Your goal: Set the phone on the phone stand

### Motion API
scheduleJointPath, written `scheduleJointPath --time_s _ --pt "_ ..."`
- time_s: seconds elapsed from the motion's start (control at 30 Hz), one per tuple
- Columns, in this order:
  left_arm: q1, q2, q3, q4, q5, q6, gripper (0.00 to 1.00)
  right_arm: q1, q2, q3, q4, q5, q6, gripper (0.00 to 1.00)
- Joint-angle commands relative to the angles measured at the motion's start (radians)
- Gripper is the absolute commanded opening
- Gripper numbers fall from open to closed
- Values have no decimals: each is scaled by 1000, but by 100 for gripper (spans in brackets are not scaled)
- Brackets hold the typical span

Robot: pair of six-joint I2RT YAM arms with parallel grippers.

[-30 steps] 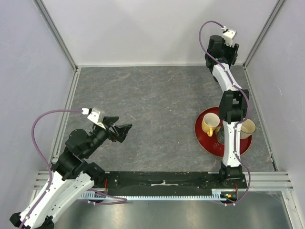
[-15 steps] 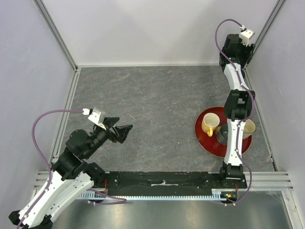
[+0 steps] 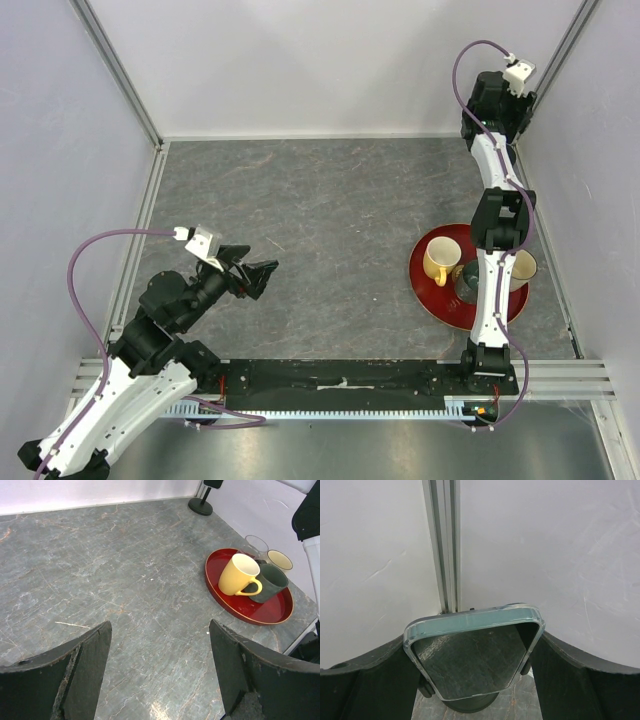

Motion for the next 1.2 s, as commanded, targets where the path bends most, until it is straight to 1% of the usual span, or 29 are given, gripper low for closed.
scheduleJointPath --time_s 0.0,0.03,0.07,0.27,0.4,0.57,0.7,0.87,0.9,1.0,1.07,1.17 --pt "1 5 8 19 -20 5 84 0 -28 22 60 -35 33 82" --pt "3 8 8 19 -18 5 84 0 -33 21 54 -34 33 91" --pt "6 8 10 18 -18 5 84 0 -34 21 46 -35 33 98" --pt "23 -1 10 18 -12 5 84 0 -71 -13 -38 -32 59 98" --pt "38 -1 10 18 2 2 84 0 -146 -119 -69 -40 103 98" --pt "64 -3 11 13 14 0 83 0 -227 -191 -104 -29 129 98" --pt "84 -7 11 13 20 0 83 -1 -303 -269 -133 -100 157 98" --pt "95 0 11 10 26 -2 83 -1 -353 -280 -229 -173 203 98" --pt "99 0 13 10 49 -2 83 -1 -367 -313 -232 -184 209 98" --pt "106 8 14 12 55 -3 83 -1 -430 -388 -232 -209 217 98" --pt "107 8 14 13 58 -3 83 -1 -493 -432 -236 -261 220 98" --pt "113 12 14 15 66 -3 83 -1 -623 -559 -247 -321 270 98"
